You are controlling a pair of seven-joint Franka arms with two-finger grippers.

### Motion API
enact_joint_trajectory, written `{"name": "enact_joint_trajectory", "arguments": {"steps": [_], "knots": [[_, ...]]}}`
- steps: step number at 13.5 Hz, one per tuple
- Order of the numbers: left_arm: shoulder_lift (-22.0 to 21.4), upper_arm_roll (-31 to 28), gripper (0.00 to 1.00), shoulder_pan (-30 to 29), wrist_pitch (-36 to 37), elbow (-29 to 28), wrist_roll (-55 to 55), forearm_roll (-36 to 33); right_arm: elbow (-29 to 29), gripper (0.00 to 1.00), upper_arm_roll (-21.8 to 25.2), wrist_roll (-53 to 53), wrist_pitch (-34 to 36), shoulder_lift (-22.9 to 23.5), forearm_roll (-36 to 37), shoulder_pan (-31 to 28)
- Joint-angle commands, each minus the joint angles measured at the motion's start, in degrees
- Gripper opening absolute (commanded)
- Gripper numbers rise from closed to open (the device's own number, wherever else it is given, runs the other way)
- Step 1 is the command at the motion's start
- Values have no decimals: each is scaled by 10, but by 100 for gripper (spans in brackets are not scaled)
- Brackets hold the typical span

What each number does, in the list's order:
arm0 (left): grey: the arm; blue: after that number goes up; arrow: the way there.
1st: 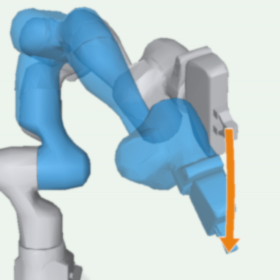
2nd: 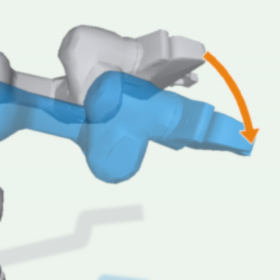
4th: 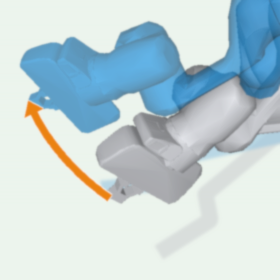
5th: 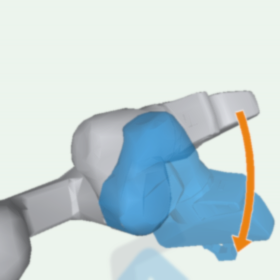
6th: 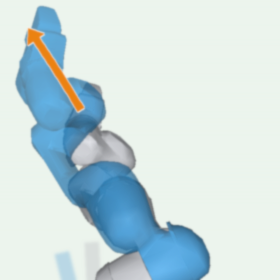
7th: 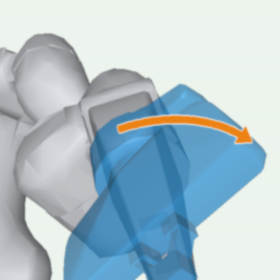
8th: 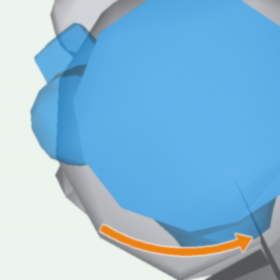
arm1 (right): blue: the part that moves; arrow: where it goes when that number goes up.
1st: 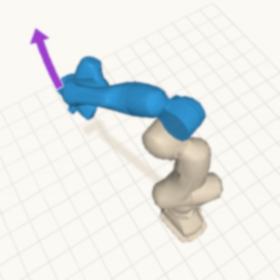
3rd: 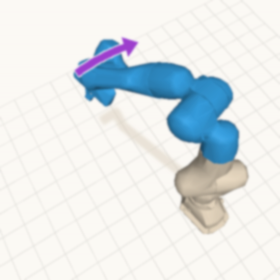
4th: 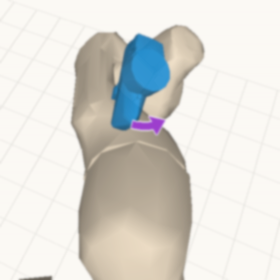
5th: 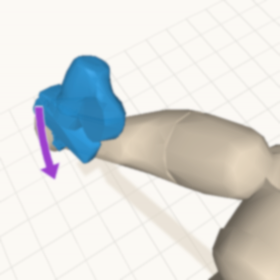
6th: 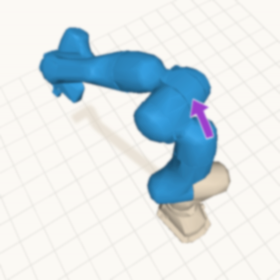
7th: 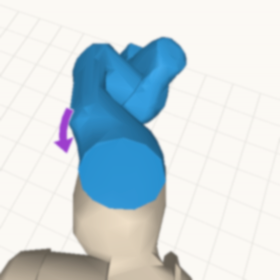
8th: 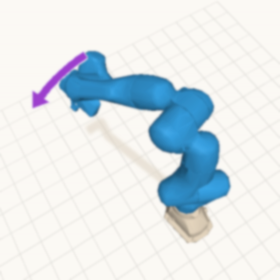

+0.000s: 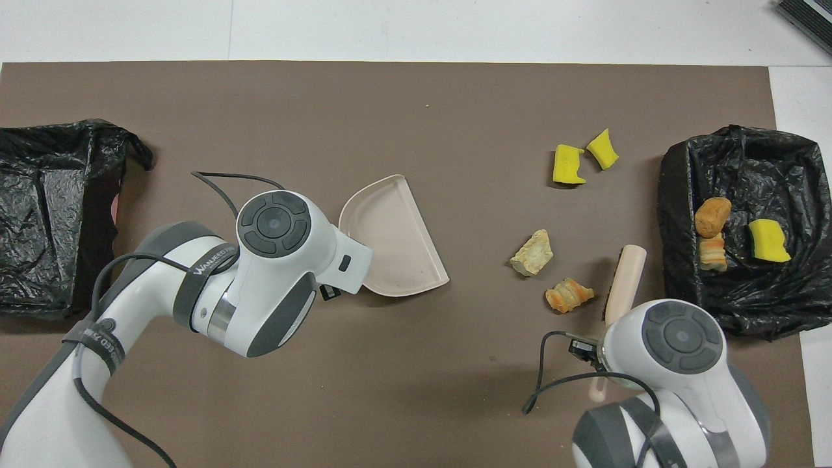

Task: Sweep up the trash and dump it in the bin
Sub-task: 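Sweep the bread toward the dustpan with the brush in the right gripper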

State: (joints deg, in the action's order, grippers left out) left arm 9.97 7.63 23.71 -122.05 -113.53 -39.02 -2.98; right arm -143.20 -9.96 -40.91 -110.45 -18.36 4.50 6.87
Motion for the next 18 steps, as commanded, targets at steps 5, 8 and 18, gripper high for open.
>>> {"name": "enact_joint_trajectory", "arguments": {"steps": [5,8,18], "knots": [[-21,-8,0,10,-9,-26,10,7,-40,0,-11,-97,-27,5,-2,77],[-21,-8,0,10,-9,-26,10,7,-22,0,-11,-94,-84,52,-2,82],[-24,-7,0,17,-9,-28,15,7,230,0,-11,-45,-102,257,-10,73]]}}
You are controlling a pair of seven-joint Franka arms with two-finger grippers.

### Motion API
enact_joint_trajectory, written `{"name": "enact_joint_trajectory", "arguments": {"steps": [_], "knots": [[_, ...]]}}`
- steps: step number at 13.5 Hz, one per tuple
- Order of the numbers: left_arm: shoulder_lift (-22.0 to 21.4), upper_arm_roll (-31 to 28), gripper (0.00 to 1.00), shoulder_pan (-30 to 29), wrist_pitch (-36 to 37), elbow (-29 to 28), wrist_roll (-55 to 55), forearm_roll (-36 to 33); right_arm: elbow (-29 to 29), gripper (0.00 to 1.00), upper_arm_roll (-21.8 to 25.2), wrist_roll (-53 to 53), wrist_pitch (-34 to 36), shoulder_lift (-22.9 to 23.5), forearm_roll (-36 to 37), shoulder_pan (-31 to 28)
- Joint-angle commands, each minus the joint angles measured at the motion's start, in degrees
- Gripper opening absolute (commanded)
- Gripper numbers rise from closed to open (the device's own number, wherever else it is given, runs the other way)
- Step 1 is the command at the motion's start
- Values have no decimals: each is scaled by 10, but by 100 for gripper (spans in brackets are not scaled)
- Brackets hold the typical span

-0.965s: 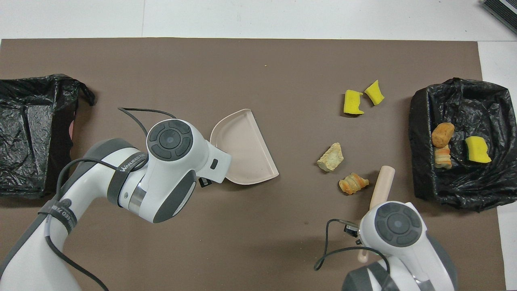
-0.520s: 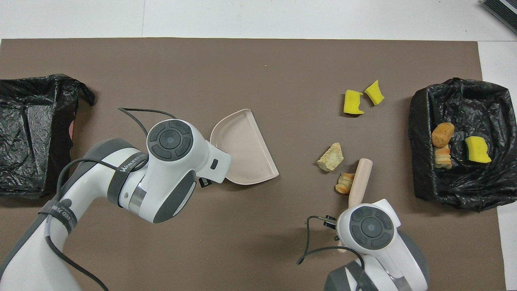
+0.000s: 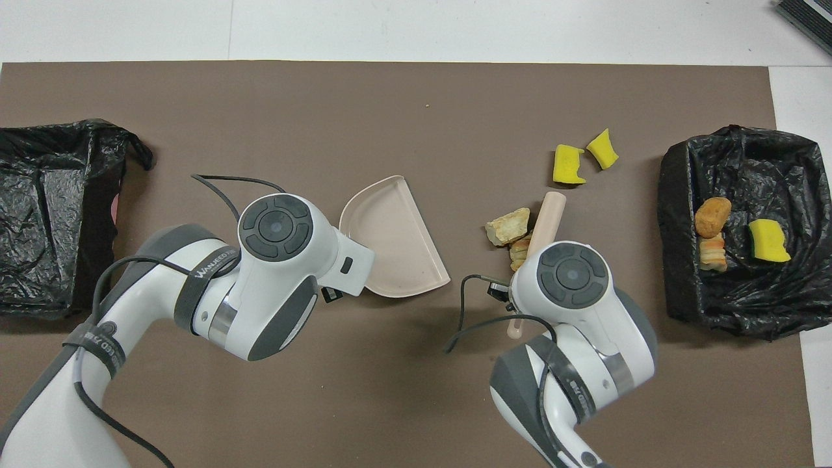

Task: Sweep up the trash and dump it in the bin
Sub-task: 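Sweep the bread toward the dustpan with the brush in the right gripper, then push the bread into the dustpan with the right gripper's brush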

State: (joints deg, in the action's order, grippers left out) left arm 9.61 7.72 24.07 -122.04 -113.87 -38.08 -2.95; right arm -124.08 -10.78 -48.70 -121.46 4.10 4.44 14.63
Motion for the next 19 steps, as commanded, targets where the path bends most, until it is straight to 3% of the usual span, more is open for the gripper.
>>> {"name": "enact_joint_trajectory", "arguments": {"steps": [1,7,15,19], "knots": [[-21,-9,0,16,-8,-25,7,7,44,0,-4,54,8,36,-21,-5],[-23,-9,0,16,-12,-28,7,7,48,0,-6,131,1,31,-97,50],[-25,-9,0,16,-12,-29,8,7,60,0,-100,160,2,16,-132,58],[-25,-10,0,16,-13,-29,9,7,89,0,-100,179,9,14,-132,52]]}}
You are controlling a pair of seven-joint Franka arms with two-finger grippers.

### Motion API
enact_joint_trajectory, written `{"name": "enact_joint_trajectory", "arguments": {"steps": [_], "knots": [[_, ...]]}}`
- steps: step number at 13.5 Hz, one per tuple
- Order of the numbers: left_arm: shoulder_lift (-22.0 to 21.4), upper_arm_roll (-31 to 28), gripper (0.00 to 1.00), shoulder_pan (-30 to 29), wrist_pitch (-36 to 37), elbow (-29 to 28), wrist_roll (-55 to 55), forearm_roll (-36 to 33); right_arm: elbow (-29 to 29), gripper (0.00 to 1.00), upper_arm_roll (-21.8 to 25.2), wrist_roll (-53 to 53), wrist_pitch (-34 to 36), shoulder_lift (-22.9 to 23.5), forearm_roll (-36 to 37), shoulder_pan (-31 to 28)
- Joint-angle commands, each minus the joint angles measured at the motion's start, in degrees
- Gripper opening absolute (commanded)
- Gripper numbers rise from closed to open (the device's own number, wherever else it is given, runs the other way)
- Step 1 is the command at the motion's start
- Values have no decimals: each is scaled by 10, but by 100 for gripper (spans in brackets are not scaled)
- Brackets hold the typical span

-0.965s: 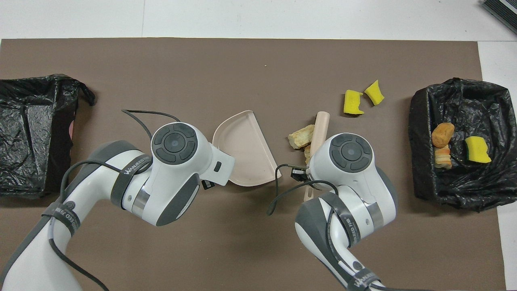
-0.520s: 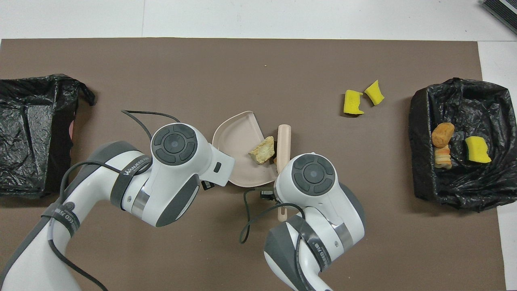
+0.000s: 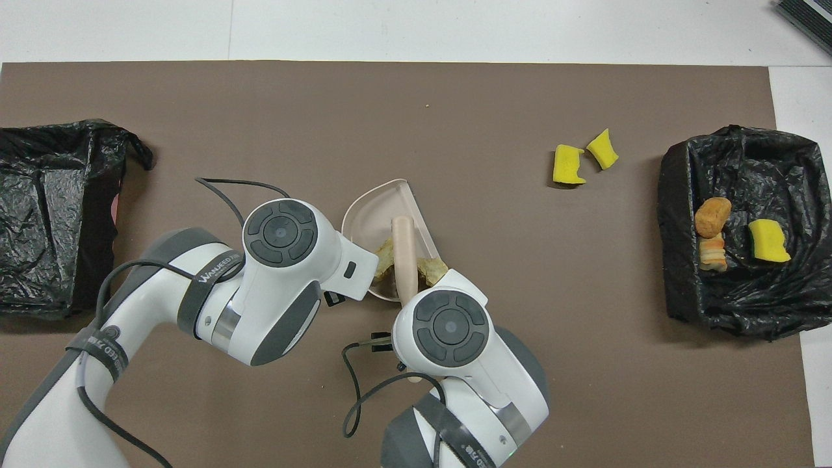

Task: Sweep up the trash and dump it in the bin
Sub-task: 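Push the bread into the dustpan with the right gripper's brush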

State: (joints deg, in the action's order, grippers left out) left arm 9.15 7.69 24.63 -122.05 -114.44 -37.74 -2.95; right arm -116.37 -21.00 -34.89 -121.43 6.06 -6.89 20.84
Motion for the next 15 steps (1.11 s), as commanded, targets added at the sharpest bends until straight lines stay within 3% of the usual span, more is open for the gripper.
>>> {"name": "enact_joint_trajectory", "arguments": {"steps": [1,5,9,15], "knots": [[-20,-9,0,10,-13,-24,6,7,9,0,3,54,13,-17,-20,-14],[-20,-9,0,10,-14,-24,6,7,2,0,7,124,77,-52,-18,-62],[-19,-9,0,10,-18,-24,9,7,-6,0,9,250,106,-45,-3,-171],[-19,-8,0,9,-16,-24,16,7,18,0,10,348,96,-9,155,-287]]}}
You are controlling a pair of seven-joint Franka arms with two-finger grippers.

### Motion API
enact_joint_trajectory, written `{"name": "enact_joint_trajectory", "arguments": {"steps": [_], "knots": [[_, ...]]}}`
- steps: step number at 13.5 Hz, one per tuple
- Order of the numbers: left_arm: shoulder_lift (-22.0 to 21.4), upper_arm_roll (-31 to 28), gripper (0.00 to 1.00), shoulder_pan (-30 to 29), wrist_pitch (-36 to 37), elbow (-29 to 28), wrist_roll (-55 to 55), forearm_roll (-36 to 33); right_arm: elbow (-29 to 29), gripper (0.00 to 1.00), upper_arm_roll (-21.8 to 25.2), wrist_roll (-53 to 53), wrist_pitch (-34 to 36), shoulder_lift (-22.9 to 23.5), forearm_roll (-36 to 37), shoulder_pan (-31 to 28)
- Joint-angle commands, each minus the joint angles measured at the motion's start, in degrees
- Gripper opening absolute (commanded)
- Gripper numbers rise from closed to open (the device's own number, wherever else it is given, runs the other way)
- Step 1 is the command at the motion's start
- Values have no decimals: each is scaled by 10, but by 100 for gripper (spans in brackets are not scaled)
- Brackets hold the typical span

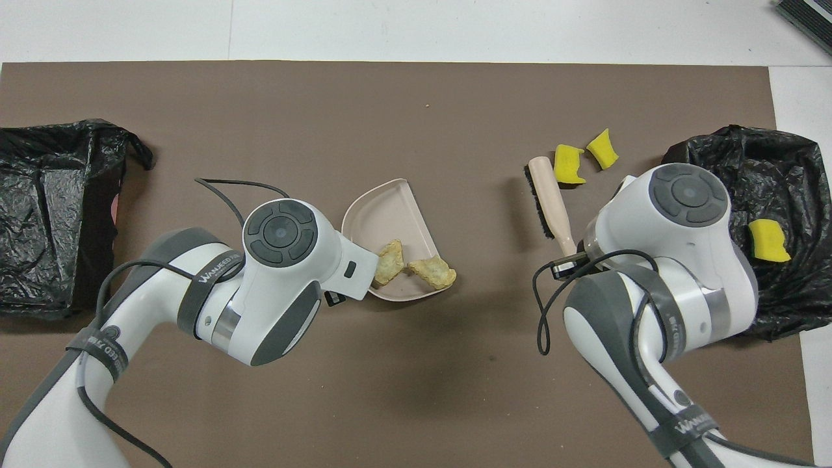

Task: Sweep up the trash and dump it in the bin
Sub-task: 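Move the brush behind the yellow sponges with the right gripper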

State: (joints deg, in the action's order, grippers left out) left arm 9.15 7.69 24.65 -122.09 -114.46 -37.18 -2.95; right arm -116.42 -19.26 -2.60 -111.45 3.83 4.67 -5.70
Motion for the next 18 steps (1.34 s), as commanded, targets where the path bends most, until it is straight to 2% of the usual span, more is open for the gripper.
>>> {"name": "enact_joint_trajectory", "arguments": {"steps": [1,3,8,11,16,18], "knots": [[-20,-8,0,10,-16,-23,11,7,33,0,-8,37,-3,21,68,-40],[-20,-8,0,10,-16,-23,15,7,70,0,-10,65,-3,51,145,-83],[-19,-8,0,10,-17,-23,15,7,132,0,-9,74,-38,118,247,-134],[-19,-8,0,10,-17,-23,16,7,132,0,-10,74,-77,148,256,-149],[-19,-8,0,7,-17,-23,19,7,139,0,-12,40,-66,159,246,-136],[-19,-8,0,8,-16,-23,19,7,159,0,-12,22,-41,159,246,-119]]}}
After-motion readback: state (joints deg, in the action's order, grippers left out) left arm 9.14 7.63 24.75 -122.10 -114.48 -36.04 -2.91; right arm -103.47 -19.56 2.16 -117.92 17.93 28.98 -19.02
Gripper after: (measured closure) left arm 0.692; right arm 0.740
